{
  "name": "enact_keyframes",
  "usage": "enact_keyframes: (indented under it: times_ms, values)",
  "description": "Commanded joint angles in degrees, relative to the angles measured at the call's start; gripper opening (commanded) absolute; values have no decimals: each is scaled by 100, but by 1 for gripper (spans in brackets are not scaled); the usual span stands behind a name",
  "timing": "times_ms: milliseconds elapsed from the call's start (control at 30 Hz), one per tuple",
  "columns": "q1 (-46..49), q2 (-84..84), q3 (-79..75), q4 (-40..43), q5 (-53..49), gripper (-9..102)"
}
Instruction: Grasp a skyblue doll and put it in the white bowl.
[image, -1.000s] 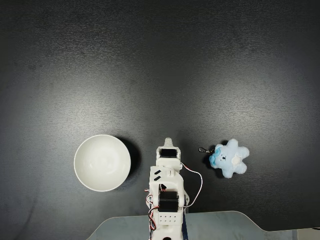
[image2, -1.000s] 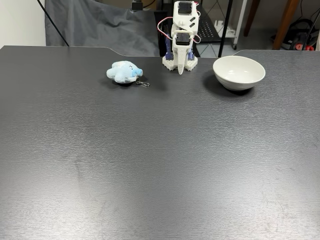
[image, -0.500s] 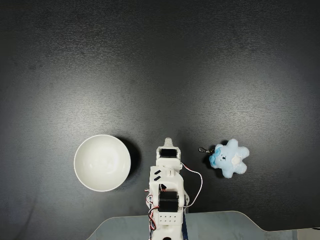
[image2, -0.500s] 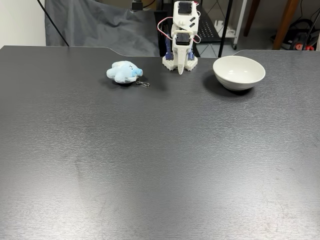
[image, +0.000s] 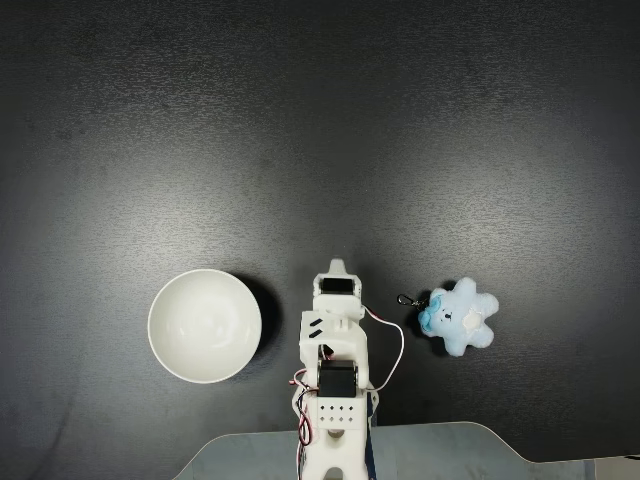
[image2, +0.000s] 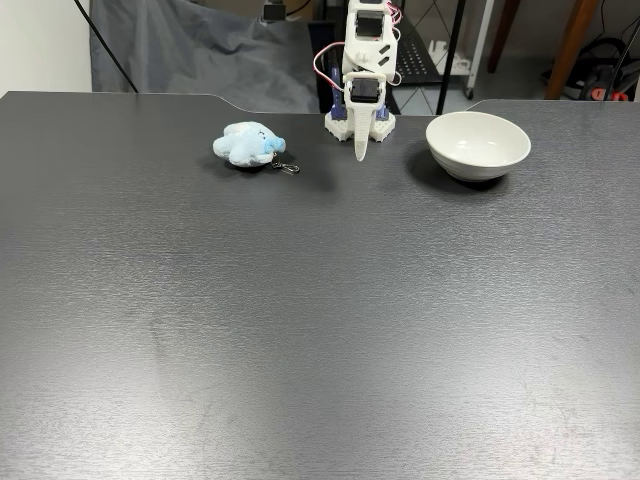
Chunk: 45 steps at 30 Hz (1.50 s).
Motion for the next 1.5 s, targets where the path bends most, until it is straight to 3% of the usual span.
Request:
enact_keyframes:
  times_ms: [0,167,267,467,733,1033,1467]
  values:
    - [79,-158,-1090,-404,-44,-1]
    - [70,-554,-2689,-264,-44,-1]
    - [70,-1239,-3894,308,-44,-1]
    - [132,-2206,-6249,2303,-44,-1]
    - [686,-2936,-7655,5071,-53,-1]
    - [2874,-3489,-7699,5106,-272,-1]
    - [5933,-3524,-7664,5106,-2725,-1]
